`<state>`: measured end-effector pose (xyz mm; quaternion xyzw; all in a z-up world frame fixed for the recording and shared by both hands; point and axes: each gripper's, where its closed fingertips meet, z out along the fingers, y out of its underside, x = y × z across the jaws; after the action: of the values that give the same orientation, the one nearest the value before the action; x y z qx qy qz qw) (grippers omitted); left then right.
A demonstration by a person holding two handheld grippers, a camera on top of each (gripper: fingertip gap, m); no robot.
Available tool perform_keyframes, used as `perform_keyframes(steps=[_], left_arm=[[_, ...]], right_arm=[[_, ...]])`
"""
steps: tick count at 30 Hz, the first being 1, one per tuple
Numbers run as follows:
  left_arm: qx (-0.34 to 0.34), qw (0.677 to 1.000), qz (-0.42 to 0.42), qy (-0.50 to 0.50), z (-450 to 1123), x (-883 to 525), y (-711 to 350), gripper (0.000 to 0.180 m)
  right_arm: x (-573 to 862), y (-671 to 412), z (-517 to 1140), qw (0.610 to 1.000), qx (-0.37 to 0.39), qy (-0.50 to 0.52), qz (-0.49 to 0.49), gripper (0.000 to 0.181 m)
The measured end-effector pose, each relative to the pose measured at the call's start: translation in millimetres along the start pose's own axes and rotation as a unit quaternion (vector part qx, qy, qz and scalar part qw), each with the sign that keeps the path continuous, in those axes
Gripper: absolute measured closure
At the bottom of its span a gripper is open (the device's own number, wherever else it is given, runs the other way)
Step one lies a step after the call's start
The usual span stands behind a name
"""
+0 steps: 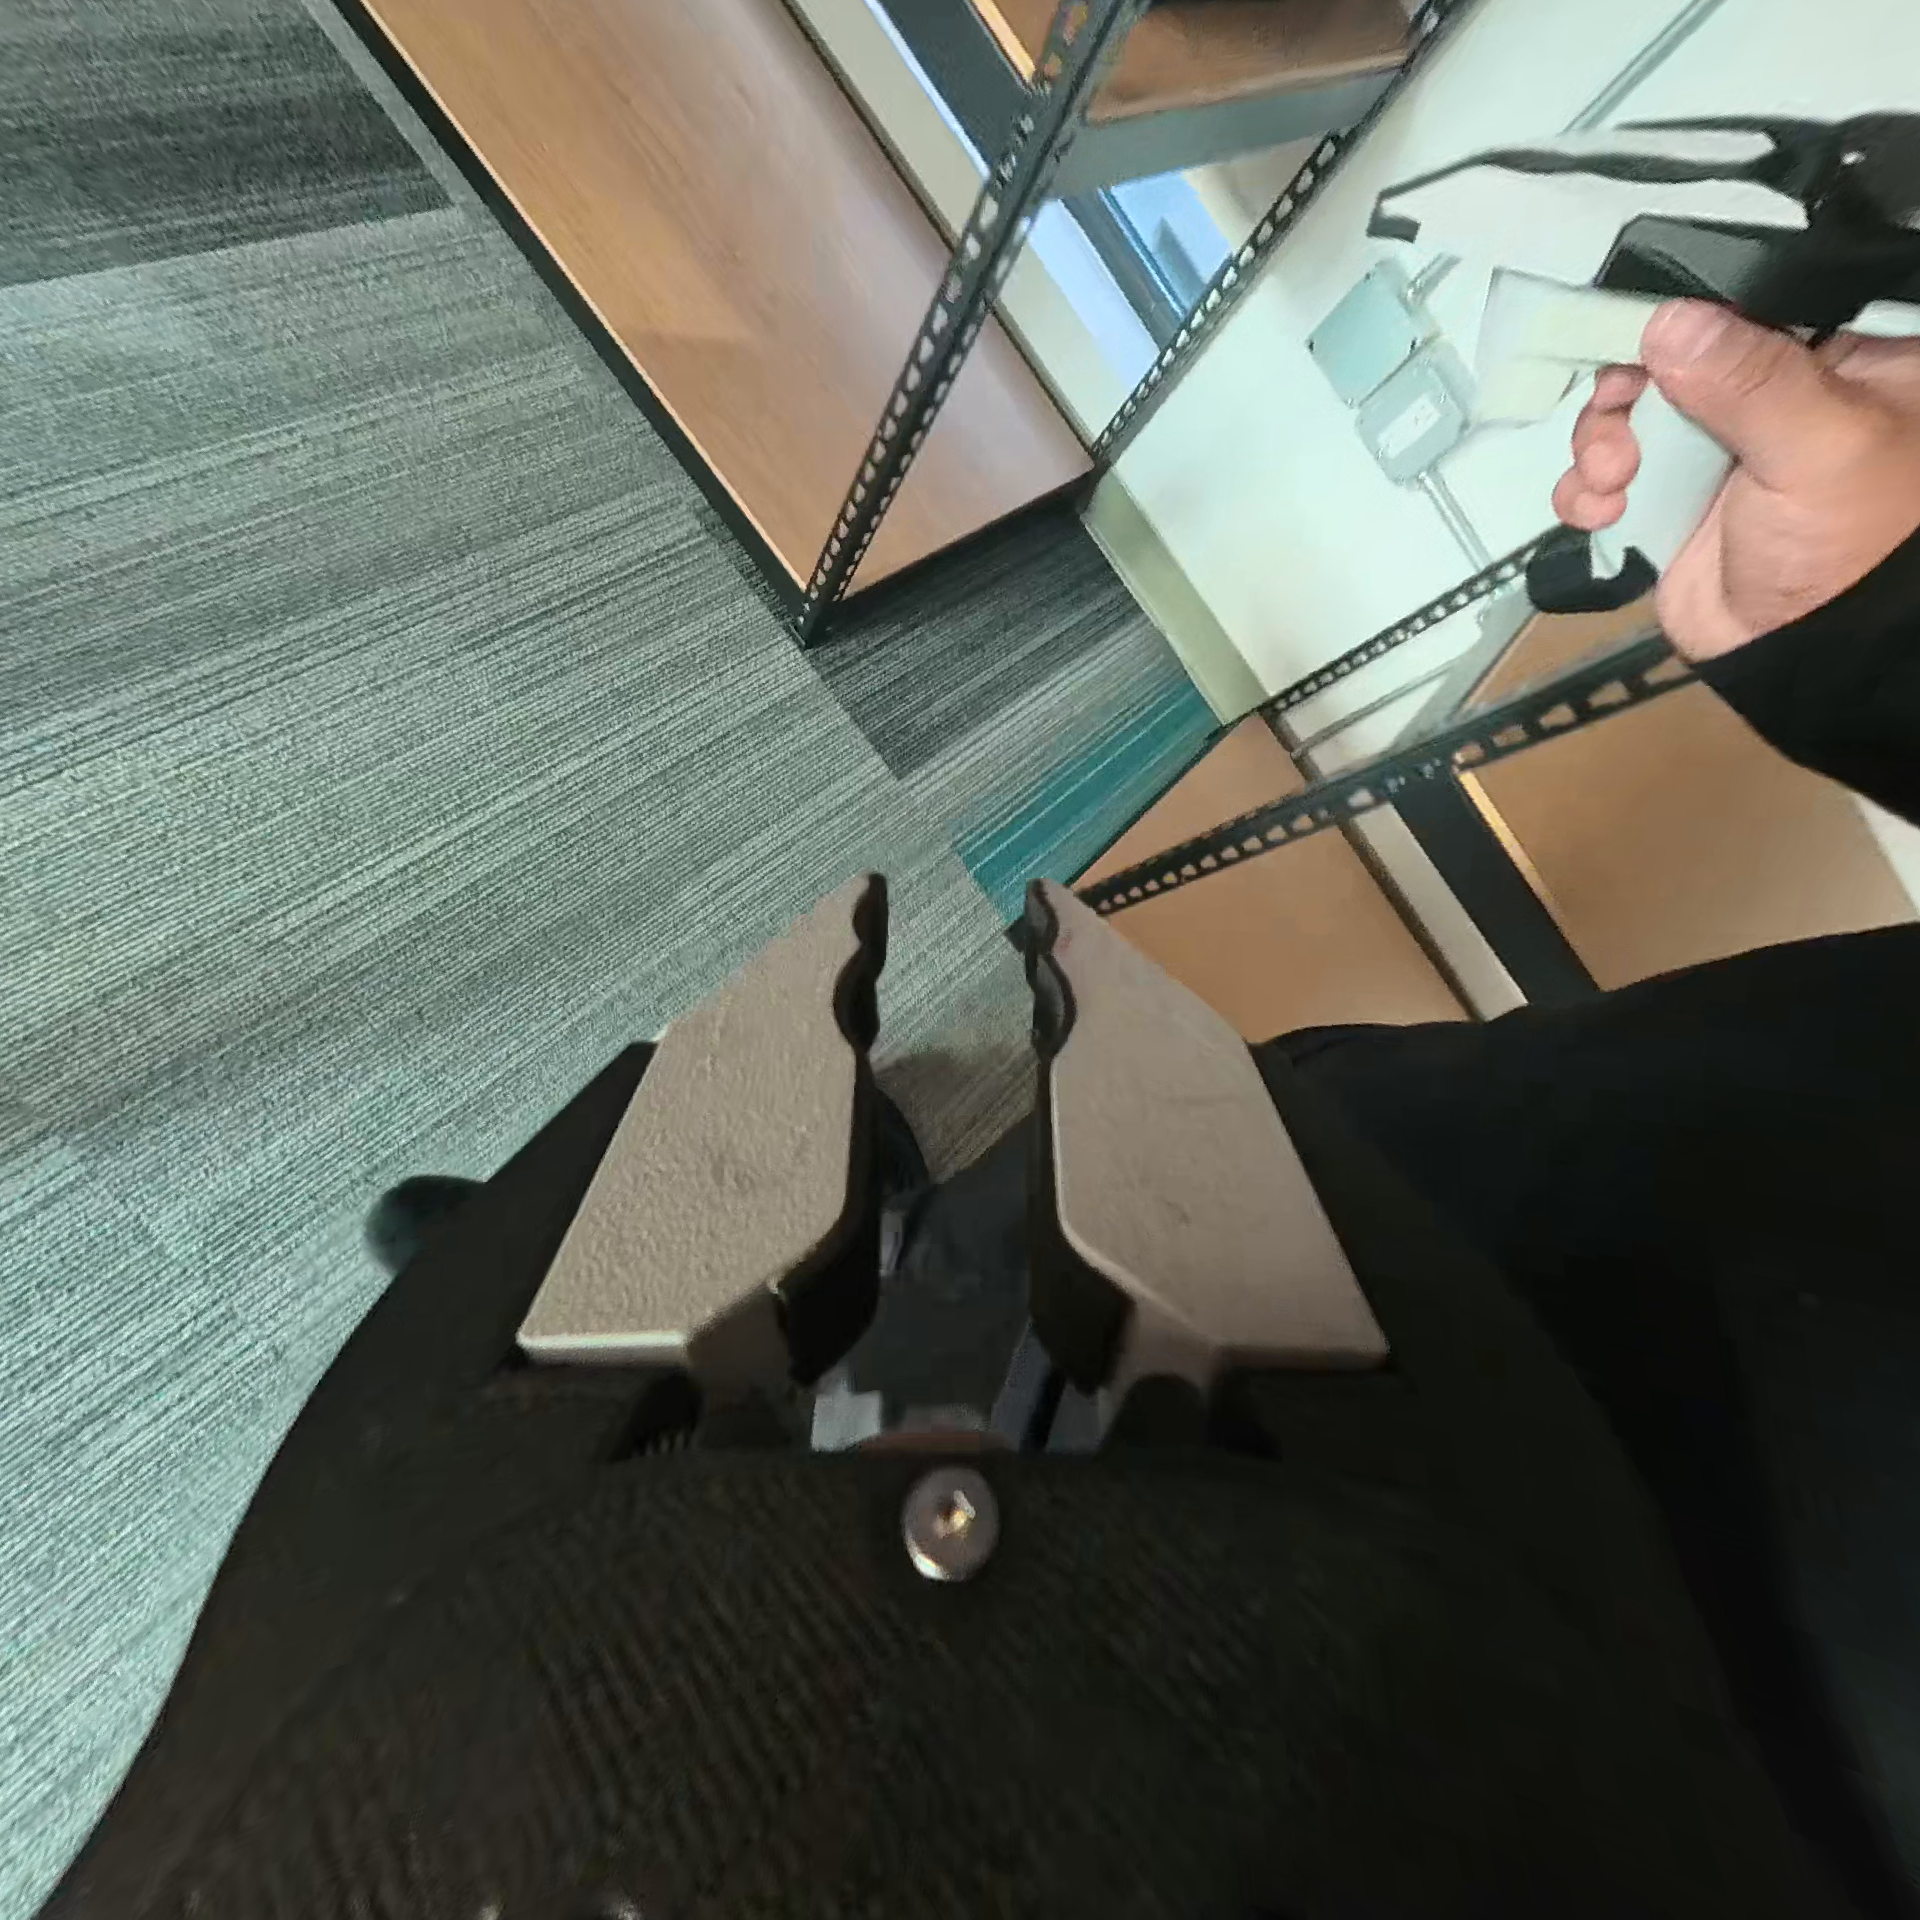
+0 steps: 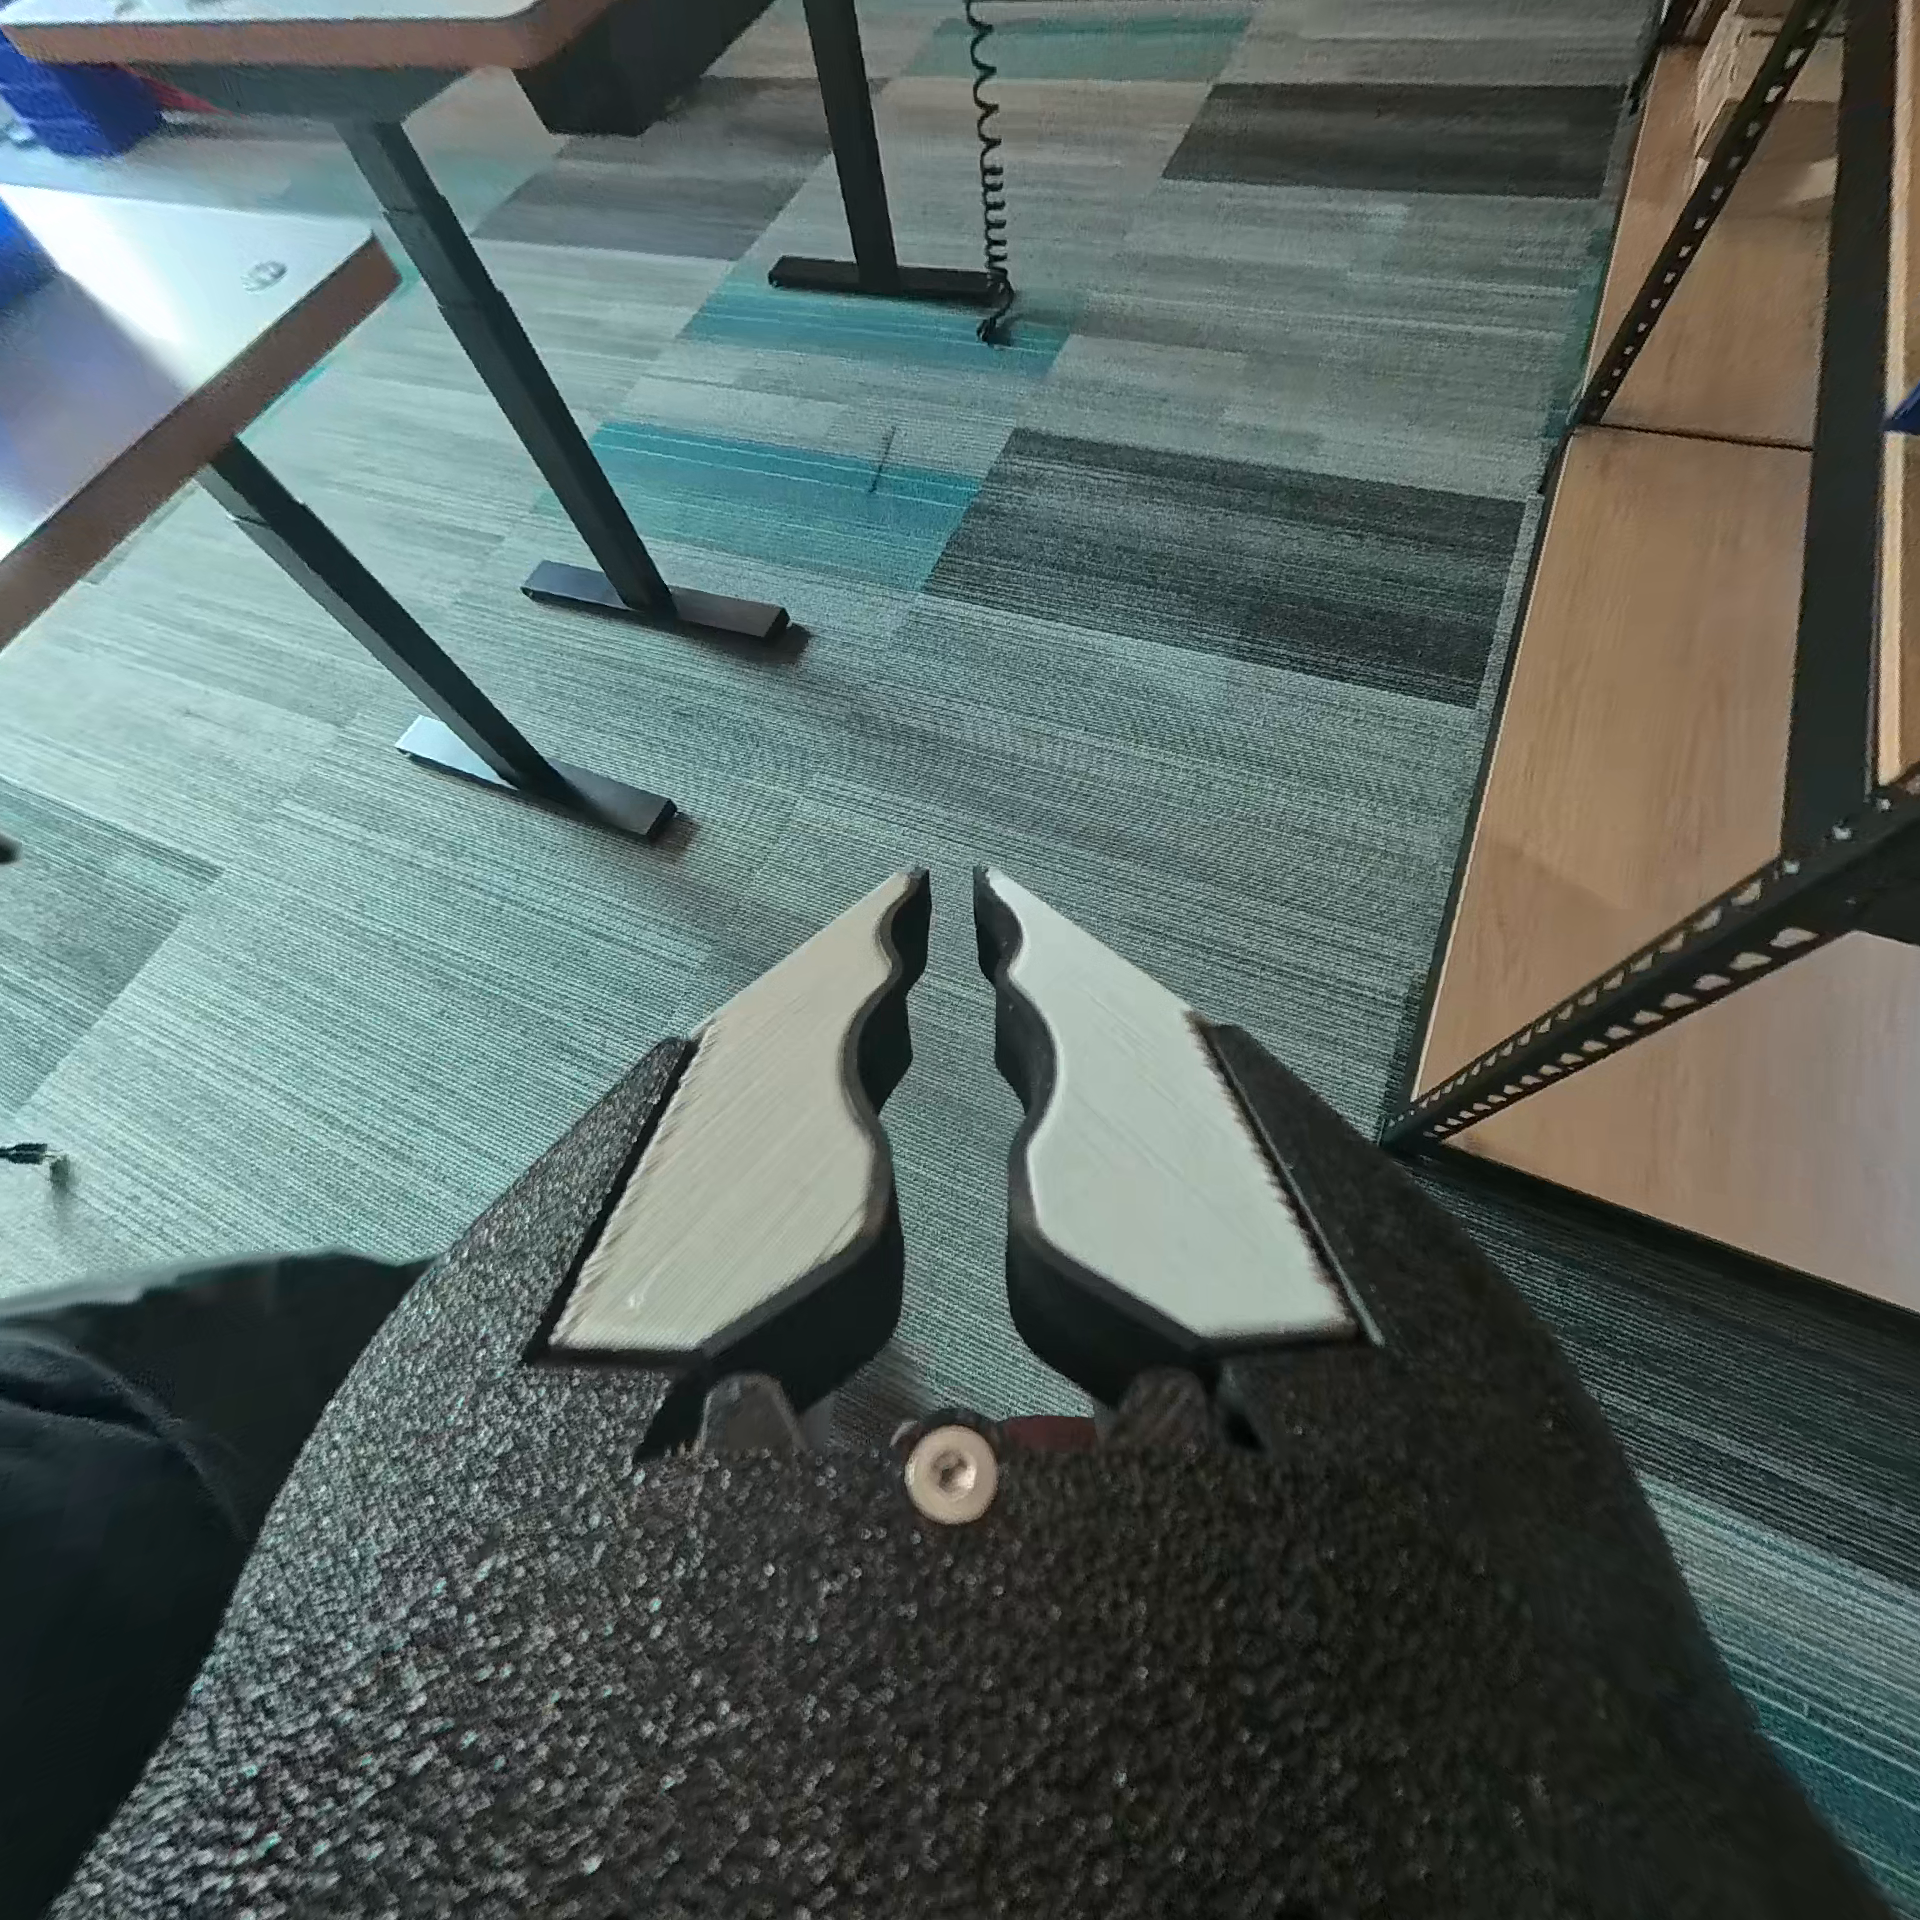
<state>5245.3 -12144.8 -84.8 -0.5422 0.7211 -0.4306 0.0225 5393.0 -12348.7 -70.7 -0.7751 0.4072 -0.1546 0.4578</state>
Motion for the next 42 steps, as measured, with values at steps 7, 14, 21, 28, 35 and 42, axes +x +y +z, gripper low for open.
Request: perform_keyframes(steps=[7, 14, 21, 28, 35, 42], left_arm=[[0.009, 0.998, 0.012, 0.062, 53.5, -74.4, -64.7, 0.157], [0.067, 0.985, 0.132, 0.089, 60.5, -162.5, -226.7, 0.152], [0.158, 0.976, 0.148, 0.027, 10.9, -262.5, -369.7, 0.13], [0.161, 0.984, 0.072, -0.018, 7.9, -339.6, -362.1, 0.137], [0.118, 0.984, -0.012, -0.136, -4.0, -429.4, -339.8, 0.139], [0.166, 0.951, -0.101, -0.241, -33.3, -475.8, -422.0, 0.139]], right_arm=[[-6.6, -64.7, 63.3, 0.998, -0.01, 0.012, -0.053, 0.162], [-10.7, -174.9, 124.7, 0.993, -0.022, 0.053, -0.104, 0.147], [-59.8, -286.8, 211.6, 0.995, -0.004, -0.015, -0.095, 0.119], [-88.6, -295.2, 315.0, 0.983, -0.046, -0.106, -0.142, 0.119], [-99.4, -305.6, 454.9, 0.949, -0.064, -0.258, -0.168, 0.123], [-86.1, -405.6, 556.1, 0.904, -0.045, -0.375, -0.199, 0.123]])
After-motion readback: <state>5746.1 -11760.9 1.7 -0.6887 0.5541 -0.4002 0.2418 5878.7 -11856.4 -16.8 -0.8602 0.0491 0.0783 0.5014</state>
